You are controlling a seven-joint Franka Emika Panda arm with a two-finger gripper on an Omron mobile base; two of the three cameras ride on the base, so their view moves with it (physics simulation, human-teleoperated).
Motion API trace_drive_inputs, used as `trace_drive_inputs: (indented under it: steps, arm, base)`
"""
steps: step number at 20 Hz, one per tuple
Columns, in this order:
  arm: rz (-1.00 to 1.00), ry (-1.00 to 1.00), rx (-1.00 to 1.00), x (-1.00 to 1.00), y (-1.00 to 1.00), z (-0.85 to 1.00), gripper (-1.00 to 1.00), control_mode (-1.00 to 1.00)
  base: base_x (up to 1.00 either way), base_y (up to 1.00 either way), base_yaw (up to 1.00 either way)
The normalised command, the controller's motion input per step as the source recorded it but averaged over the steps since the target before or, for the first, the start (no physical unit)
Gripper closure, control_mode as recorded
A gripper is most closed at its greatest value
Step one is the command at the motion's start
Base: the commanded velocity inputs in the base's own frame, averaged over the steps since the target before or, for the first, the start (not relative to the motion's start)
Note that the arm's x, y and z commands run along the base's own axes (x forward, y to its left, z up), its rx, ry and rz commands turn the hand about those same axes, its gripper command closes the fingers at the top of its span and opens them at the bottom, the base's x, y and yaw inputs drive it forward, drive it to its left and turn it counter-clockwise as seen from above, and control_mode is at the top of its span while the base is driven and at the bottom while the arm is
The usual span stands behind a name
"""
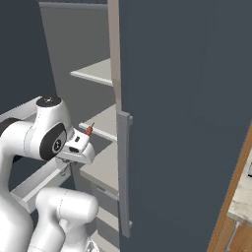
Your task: Store the kebab skewer in the freezer for long-term storage. Close the freezer door after placing the cooked food.
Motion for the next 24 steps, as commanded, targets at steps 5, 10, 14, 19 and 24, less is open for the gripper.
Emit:
trace_drive_inputs:
  steps: [5, 10, 14, 19, 24]
  arm:
    - [0.00, 0.00, 0.00, 0.00, 0.00, 0.00, 1.00, 1.00]
    - [-0.01, -0.07, 0.00, 0.00, 0.05, -0.03, 1.00, -1.00]
    - [-0.09, -0.26, 0.00, 0.02, 0.07, -0.05, 1.00, -1.00]
    - [-0.09, -0.27, 0.00, 0.10, 0.01, 0.00, 1.00, -1.00]
    - [-0.12, -0.02, 0.00, 0.35, 0.01, 0.00, 1.00, -1.00]
  base:
    - [0.03, 0.01, 0.00]
    - [0.00, 0.04, 0.00]
    - [0.00, 0.00, 0.00]
    - [0.00, 0.00, 0.00]
    - [0.00, 0.00, 0.00]
